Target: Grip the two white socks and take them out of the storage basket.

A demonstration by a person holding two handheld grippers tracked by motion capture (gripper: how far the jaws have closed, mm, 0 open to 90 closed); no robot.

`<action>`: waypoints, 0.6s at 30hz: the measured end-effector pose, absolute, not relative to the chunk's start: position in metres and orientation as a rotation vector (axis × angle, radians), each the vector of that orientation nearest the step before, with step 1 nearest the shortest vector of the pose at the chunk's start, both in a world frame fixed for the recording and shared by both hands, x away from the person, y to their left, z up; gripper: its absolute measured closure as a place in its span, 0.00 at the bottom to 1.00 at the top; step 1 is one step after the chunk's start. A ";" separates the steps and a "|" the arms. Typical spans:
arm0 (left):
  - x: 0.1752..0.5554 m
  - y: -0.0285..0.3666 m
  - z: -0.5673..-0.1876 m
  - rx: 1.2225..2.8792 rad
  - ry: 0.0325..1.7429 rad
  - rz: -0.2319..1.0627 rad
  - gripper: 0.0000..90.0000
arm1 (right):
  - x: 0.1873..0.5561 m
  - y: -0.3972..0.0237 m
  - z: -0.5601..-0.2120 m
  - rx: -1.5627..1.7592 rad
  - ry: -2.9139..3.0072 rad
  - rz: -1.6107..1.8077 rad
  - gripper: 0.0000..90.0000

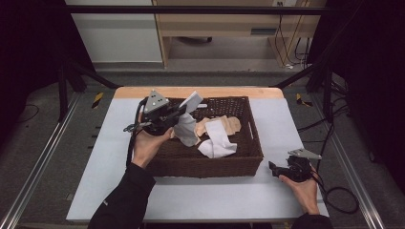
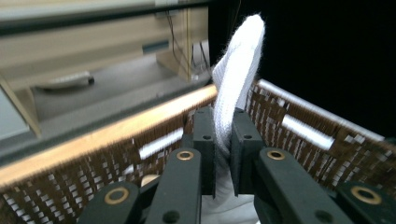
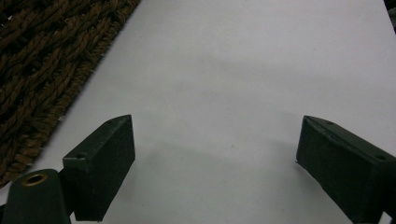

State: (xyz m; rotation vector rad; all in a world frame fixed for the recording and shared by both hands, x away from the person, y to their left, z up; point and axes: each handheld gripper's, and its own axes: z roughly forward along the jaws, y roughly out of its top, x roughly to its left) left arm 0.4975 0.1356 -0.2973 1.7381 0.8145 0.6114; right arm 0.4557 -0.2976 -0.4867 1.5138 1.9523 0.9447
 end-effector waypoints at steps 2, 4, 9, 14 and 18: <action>0.492 0.137 -0.289 1.711 0.797 0.607 0.92 | 0.456 -0.298 -0.487 1.513 1.952 0.945 0.13; 0.484 0.138 -0.280 1.687 0.779 0.600 0.92 | 0.456 -0.298 -0.487 1.513 1.952 0.945 0.13; 0.463 0.141 -0.258 1.628 0.718 0.590 0.92 | 0.456 -0.298 -0.487 1.512 1.954 0.945 0.13; 0.448 0.144 -0.249 1.595 0.683 0.572 0.92 | 0.456 -0.298 -0.487 1.512 1.954 0.945 0.14; 0.433 0.148 -0.243 1.562 0.659 0.546 0.92 | 0.456 -0.298 -0.487 1.510 1.954 0.943 0.14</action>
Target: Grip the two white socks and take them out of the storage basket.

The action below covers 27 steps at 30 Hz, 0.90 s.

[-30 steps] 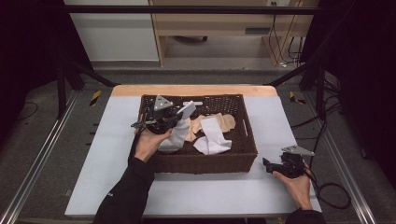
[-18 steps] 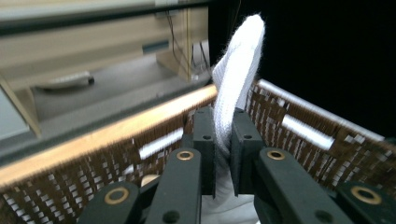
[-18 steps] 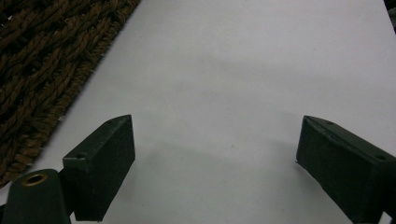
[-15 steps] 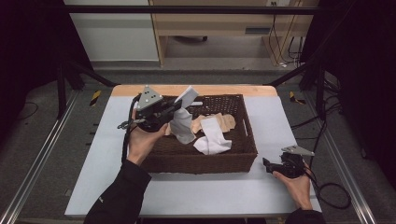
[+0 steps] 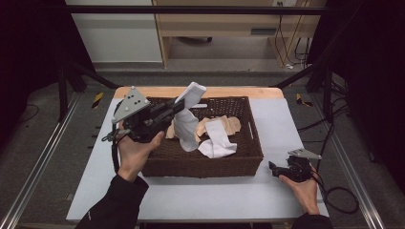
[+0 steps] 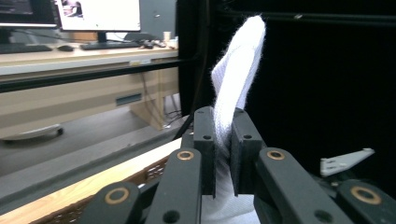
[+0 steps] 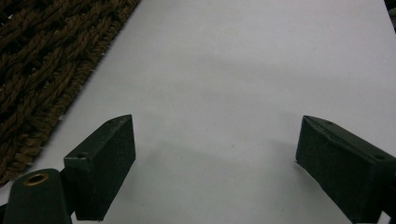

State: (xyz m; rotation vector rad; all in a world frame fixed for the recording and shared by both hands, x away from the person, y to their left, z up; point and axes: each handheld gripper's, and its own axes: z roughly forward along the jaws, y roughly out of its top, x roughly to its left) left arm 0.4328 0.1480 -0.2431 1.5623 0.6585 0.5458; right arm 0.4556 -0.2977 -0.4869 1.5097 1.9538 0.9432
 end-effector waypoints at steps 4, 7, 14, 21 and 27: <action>0.417 0.154 -0.239 1.544 0.641 0.517 0.92 | 0.455 -0.298 -0.487 1.510 1.955 0.940 0.14; 0.405 0.157 -0.238 1.542 0.629 0.506 0.92 | 0.455 -0.298 -0.487 1.509 1.956 0.940 0.14; 0.385 0.154 -0.252 1.584 0.617 0.473 0.92 | 0.455 -0.297 -0.487 1.514 1.955 0.940 0.14; 0.376 0.143 -0.285 1.687 0.632 0.437 0.92 | 0.455 -0.297 -0.487 1.512 1.958 0.932 0.14; 0.380 0.131 -0.328 1.794 0.671 0.383 0.92 | 0.454 -0.298 -0.486 1.510 1.958 0.938 0.15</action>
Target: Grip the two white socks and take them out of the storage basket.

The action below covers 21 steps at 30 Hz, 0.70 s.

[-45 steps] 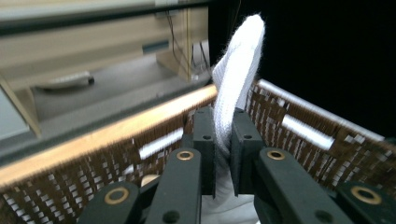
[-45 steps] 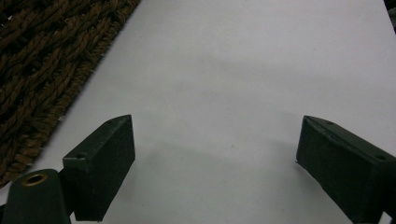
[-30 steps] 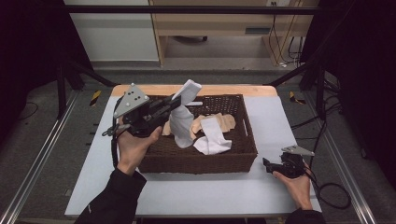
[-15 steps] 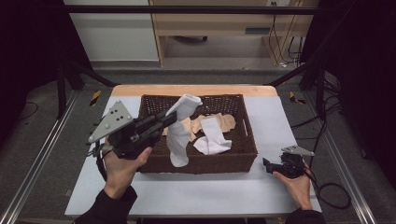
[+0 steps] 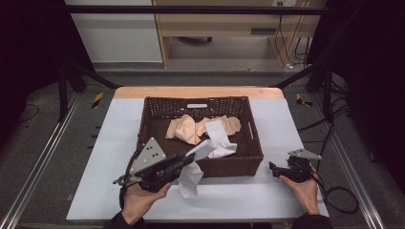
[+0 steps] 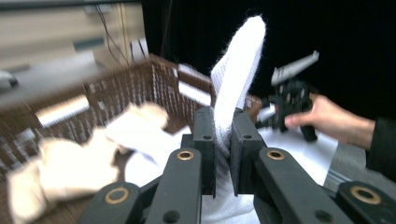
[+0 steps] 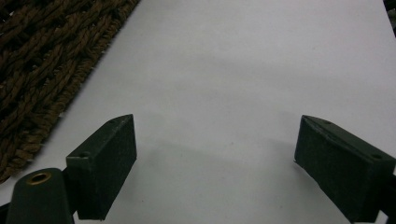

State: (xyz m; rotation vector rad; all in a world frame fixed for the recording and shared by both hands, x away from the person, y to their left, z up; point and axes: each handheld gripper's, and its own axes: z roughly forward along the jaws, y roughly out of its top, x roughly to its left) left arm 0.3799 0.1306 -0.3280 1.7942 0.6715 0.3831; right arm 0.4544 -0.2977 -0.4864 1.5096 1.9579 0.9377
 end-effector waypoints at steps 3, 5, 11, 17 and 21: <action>0.383 0.126 -0.351 1.837 0.692 0.355 0.92 | 0.455 -0.297 -0.487 1.510 1.960 0.935 0.15; 0.384 0.125 -0.364 1.863 0.703 0.315 0.92 | 0.455 -0.297 -0.487 1.508 1.964 0.934 0.15; 0.383 0.117 -0.402 1.982 0.710 0.289 0.92 | 0.455 -0.297 -0.487 1.502 1.969 0.932 0.15; 0.389 0.109 -0.434 2.093 0.740 0.261 0.92 | 0.454 -0.297 -0.487 1.506 1.966 0.935 0.15; 0.397 0.106 -0.450 2.150 0.770 0.267 0.91 | 0.454 -0.298 -0.487 1.499 1.964 0.941 0.15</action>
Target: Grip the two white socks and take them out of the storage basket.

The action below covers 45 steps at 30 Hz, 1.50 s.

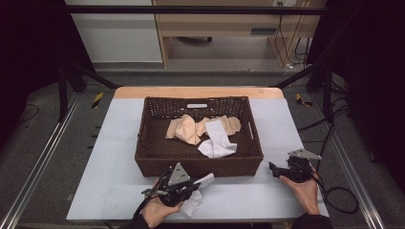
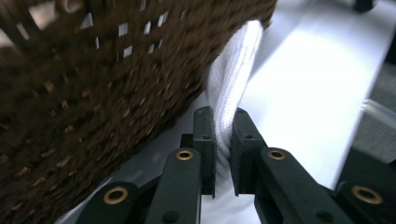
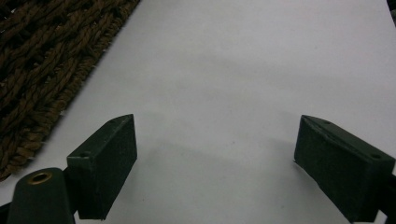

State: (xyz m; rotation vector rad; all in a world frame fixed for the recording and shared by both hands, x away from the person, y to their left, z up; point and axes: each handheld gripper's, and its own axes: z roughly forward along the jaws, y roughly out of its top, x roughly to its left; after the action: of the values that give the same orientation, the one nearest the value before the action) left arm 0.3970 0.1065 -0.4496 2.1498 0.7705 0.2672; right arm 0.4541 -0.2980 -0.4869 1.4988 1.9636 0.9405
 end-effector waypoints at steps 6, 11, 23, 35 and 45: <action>0.398 0.105 -0.455 2.145 0.784 0.268 0.79 | 0.454 -0.298 -0.487 1.494 1.971 0.948 0.15; 0.391 0.108 -0.442 2.073 0.772 0.265 0.63 | 0.454 -0.298 -0.486 1.501 1.965 0.962 0.15; 0.386 0.123 -0.399 1.877 0.796 0.331 0.53 | 0.454 -0.299 -0.486 1.494 1.961 0.961 0.15; 0.422 0.119 -0.350 1.775 0.786 0.452 0.51 | 0.454 -0.299 -0.486 1.494 1.958 0.949 0.15; 0.462 0.096 -0.318 1.765 0.772 0.546 0.48 | 0.454 -0.299 -0.486 1.494 1.959 0.954 0.15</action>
State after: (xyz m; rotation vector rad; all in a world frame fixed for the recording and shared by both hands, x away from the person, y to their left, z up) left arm 0.4621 0.0962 -0.3176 1.7648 0.7723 0.5459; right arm 0.4542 -0.2990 -0.4855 1.4942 1.9587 0.9540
